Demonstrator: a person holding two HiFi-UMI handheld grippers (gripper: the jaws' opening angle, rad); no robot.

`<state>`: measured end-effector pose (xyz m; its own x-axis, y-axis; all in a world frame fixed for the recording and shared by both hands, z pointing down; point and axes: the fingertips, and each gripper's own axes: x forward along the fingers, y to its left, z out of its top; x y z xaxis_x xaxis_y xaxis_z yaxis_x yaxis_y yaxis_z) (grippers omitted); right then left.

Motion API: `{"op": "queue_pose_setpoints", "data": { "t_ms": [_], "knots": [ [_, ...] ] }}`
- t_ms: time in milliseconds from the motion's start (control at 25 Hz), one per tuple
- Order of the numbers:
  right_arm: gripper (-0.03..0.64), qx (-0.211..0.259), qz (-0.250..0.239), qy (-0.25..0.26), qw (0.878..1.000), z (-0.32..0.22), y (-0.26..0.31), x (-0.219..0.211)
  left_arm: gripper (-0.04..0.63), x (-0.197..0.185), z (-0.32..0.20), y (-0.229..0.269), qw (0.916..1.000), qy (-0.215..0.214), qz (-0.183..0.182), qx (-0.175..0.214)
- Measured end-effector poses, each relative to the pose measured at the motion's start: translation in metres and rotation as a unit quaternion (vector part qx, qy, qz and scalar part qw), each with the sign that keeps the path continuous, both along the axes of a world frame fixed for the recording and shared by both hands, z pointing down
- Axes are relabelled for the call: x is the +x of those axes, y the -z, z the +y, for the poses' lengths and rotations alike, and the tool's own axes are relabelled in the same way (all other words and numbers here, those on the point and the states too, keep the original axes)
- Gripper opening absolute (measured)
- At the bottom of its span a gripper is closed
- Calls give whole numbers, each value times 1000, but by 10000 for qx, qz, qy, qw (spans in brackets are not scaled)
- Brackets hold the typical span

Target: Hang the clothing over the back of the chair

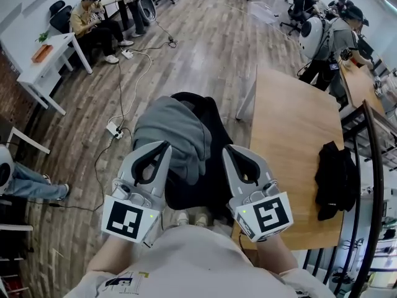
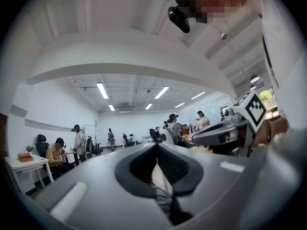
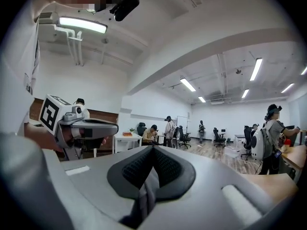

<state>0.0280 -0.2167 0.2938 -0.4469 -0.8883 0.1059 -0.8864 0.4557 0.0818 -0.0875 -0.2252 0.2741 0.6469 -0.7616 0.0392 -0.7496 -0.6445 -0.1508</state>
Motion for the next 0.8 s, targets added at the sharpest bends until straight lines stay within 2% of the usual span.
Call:
{"op": "queue_pose_setpoints", "data": {
  "t_ms": [240, 800],
  "knots": [
    [-2, -162, 105, 76, 9998, 4, -11, -4, 2, -2, 2, -3, 10000, -78, -45, -31],
    [-2, -172, 116, 47, 9998, 5, -15, -12, 2, -8, 4, -11, 9999, -102, 23, -110]
  ]
}}
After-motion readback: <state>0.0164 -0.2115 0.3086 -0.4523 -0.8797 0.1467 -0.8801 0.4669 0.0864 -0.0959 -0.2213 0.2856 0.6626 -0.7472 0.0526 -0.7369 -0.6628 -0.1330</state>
